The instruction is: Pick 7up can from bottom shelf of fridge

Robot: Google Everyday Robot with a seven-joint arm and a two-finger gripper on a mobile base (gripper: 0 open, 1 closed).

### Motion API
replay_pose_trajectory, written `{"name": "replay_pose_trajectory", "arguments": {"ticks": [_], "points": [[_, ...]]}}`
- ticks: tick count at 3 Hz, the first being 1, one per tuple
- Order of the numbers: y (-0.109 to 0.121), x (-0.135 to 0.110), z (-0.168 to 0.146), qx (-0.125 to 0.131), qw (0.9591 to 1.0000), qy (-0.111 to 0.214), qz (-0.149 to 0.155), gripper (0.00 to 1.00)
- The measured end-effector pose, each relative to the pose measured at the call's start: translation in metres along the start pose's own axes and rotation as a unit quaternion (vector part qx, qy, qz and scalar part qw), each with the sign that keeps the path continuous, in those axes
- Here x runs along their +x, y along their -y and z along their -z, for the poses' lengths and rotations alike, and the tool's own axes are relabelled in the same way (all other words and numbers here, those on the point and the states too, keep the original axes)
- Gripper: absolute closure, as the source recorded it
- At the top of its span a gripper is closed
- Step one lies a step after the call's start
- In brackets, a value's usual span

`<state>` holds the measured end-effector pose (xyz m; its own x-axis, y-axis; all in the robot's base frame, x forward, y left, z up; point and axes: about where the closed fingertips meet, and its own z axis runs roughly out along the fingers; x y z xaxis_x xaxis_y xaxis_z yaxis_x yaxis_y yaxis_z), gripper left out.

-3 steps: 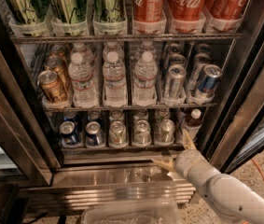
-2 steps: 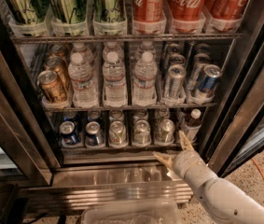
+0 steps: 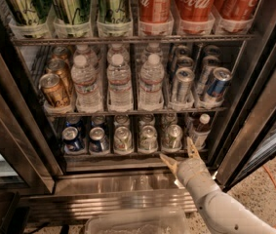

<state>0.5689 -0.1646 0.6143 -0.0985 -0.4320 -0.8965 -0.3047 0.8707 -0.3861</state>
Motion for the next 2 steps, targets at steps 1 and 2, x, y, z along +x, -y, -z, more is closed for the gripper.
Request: {"name": "replay_pose_trajectory", "arguments": {"ticks": [1,2], "points": [[0.0081,0.0028,-0.0061,0.036,0.9993,0.005,-0.014,0.23],[0.0151,0.004,-0.0144,0.054,0.998,0.012,-0.031,0.25]]}}
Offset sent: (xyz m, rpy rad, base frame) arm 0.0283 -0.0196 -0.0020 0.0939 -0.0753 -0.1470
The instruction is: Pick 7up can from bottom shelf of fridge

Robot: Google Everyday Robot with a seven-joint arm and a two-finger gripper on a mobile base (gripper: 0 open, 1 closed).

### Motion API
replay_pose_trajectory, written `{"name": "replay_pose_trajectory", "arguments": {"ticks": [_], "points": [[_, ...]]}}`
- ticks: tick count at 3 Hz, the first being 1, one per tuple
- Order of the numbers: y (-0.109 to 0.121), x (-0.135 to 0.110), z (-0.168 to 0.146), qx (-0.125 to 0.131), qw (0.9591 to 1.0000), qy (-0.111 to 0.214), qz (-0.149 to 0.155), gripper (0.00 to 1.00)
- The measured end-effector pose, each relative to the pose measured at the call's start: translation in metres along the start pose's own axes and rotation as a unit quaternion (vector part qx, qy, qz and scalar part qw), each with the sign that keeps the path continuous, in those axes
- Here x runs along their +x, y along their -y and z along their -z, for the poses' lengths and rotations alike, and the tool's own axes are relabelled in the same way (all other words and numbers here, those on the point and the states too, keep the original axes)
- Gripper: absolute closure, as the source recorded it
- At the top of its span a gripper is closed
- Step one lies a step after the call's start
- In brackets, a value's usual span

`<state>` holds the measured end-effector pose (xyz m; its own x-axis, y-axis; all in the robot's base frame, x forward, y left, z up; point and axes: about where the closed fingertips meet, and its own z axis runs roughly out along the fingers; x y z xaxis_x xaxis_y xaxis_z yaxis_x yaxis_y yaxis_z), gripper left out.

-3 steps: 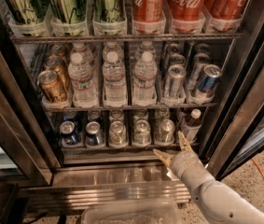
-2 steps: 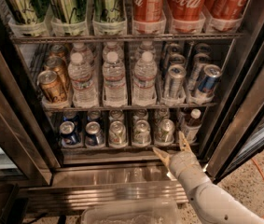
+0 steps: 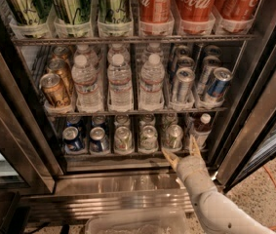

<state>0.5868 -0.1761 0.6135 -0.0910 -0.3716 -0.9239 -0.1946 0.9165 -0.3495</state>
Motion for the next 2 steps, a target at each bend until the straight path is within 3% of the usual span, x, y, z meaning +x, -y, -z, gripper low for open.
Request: {"name": "replay_pose_trajectory", "arguments": {"ticks": [2], "points": [[-0.0036,-0.0008,-0.0174,0.003,0.9997,0.01,-0.023,0.42]]}}
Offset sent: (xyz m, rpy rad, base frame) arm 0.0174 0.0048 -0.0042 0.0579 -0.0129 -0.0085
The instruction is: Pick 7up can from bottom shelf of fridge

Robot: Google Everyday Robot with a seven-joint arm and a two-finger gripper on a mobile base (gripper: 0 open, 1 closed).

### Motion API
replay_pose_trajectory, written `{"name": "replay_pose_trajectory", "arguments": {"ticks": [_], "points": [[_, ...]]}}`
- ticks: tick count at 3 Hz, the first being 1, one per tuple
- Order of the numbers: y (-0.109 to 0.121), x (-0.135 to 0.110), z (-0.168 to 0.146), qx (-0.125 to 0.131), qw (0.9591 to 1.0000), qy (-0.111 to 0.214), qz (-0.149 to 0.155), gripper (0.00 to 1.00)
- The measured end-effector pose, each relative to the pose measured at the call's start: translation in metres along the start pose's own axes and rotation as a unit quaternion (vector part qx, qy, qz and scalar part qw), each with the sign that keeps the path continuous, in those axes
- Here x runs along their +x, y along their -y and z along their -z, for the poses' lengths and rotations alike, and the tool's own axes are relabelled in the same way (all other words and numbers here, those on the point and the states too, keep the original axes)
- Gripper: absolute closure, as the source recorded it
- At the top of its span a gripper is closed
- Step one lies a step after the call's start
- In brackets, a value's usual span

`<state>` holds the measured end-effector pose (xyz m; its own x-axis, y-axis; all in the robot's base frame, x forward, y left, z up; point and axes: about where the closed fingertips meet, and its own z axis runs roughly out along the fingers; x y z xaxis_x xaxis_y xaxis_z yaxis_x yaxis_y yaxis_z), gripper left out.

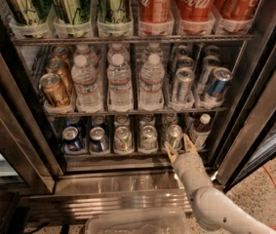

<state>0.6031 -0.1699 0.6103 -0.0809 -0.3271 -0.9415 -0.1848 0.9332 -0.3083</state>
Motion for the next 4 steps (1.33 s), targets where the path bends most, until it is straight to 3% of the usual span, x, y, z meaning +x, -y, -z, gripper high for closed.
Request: {"name": "replay_pose_trajectory", "arguments": {"ticks": [3,4], "points": [[0.006,0.005,-0.021,0.015,0.9999,-0.004,-0.006,0.37],[0.007,0.006,-0.025,0.017,0.9998,-0.004,-0.009,0.49]]}}
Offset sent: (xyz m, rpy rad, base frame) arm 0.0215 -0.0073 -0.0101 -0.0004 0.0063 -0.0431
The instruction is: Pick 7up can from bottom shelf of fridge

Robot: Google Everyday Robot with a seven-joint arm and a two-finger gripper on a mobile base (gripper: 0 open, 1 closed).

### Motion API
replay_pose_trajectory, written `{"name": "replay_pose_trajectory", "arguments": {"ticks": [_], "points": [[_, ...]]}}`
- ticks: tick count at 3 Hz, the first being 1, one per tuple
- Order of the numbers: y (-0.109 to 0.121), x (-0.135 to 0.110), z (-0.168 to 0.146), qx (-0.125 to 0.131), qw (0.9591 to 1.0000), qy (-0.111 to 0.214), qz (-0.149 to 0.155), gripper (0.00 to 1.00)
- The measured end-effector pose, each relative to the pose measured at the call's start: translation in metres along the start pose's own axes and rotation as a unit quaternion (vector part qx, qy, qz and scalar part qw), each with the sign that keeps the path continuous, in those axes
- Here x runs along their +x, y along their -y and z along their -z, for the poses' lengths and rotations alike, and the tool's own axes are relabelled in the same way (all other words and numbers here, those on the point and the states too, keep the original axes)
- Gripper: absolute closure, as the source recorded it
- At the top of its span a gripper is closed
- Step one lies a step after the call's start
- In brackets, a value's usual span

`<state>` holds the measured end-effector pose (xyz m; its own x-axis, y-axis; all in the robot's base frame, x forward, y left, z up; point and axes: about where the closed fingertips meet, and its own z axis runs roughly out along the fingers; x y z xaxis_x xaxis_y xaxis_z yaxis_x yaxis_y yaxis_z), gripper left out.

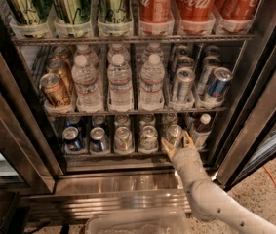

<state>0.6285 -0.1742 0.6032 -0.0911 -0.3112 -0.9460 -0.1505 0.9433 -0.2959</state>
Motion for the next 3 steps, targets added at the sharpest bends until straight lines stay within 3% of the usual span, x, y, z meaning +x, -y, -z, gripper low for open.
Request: {"name": "replay_pose_trajectory", "arguments": {"ticks": [1,2,3], "points": [[0.0,0.001,-0.003,-0.004,1.0,-0.001,-0.005,0.68],[0.007,-0.001,-0.004,-0.028,0.9992,-0.011,-0.027,0.91],[0.02,-0.025,0.005,-0.074,0.9967,-0.017,-0.029,1.0]]}}
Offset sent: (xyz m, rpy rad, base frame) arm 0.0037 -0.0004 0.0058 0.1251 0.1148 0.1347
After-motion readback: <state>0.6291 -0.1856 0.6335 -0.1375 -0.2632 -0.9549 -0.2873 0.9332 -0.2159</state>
